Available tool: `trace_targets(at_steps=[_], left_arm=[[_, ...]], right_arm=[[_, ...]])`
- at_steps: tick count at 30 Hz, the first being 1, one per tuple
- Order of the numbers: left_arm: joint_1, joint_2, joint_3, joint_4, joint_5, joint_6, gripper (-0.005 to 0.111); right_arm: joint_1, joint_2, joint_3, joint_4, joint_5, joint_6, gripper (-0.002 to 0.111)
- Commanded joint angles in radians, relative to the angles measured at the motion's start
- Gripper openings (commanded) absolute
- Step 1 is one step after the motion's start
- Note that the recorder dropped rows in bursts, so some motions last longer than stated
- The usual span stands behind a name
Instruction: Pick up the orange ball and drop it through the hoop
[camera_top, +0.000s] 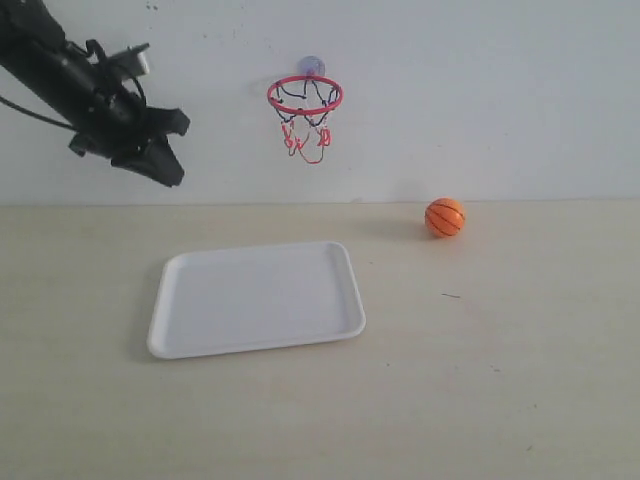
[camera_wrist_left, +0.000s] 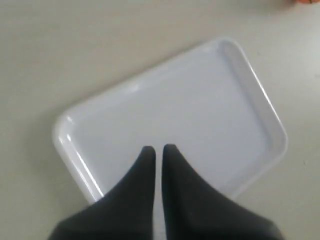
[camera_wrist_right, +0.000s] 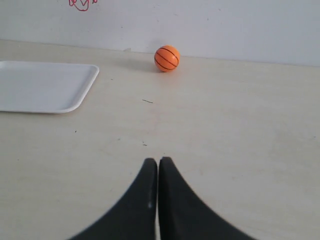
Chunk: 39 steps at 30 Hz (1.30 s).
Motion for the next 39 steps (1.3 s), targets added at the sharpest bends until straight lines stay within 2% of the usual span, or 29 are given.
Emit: trace_targets(at_steps=[1,4,9,11,13,15,18,24,35,37,39], left_arm=[[-0.001,-0.142,0.29,-0.052,0.006,0.099,0.004],[-0.001,-0.281,0.535,-0.168,-0.046,0.234,0.004],[-0.001,-0.59,1.014,-0.581,-0.16,0.603,0.004],[-0.001,-0.731,1.181,-0.731,-0.244,0.727,0.004],[-0.001,-0.862,1.295,-0.829,-0.308,0.75,0.004],[-0.001,-0.982,1.393,-0.92,-0.297,0.75,0.004],[-0.001,-1.129,1.471,-0.976,-0.202,0.751,0.004],[-0.001,-1.358,1.488,-0.973,-0.06,0.751,0.004],[-0.005,-1.64,1.488,-0.974,-0.111,0.763,0.004],[-0.005,-1.671,1.491,-0.974,-0.157,0.824,0.004],[0.004,-1.727,1.524,-0.995,-0.261,0.983,0.004]], right_arm=[[0.003,-0.005,0.0,-0.004,-0.009,-0.003,0.0],[0.003,-0.005,0.0,-0.004,-0.009,-0.003,0.0],[0.003,-0.005,0.0,-0.004,-0.009,-0.003,0.0],[0.003,-0.005,0.0,-0.004,-0.009,-0.003,0.0],[0.003,-0.005,0.0,-0.004,-0.009,-0.003,0.0],[0.003,-0.005,0.0,-0.004,-0.009,-0.003,0.0],[0.003,-0.005,0.0,-0.004,-0.009,-0.003,0.0],[0.003,-0.005,0.0,-0.004,-0.009,-0.003,0.0],[0.003,-0.005,0.0,-0.004,-0.009,-0.003,0.0],[0.003,-0.005,0.0,-0.004,-0.009,-0.003,0.0],[0.003,-0.005,0.0,-0.004,-0.009,-0.003,0.0]])
